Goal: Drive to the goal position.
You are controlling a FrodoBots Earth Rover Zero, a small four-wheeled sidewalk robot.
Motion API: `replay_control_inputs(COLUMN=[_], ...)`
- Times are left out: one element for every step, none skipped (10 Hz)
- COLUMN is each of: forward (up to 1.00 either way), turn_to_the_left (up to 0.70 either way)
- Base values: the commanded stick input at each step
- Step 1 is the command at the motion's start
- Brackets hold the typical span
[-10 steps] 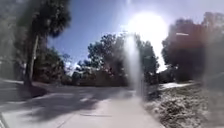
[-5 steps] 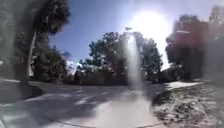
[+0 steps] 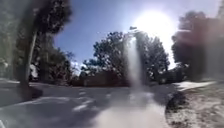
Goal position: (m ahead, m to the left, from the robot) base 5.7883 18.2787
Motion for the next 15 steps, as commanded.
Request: replay_control_inputs(forward=[0.7,0.7,0.7,0.7,0.7,0.7,0.7,0.7,0.7,0.7,0.7,0.7,0.7,0.7,0.7], turn_to_the_left=[0.14,0.14,0.14,0.14,0.14,0.14,0.14,0.14,0.14,0.14,0.14,0.14,0.14,0.14,0.14])
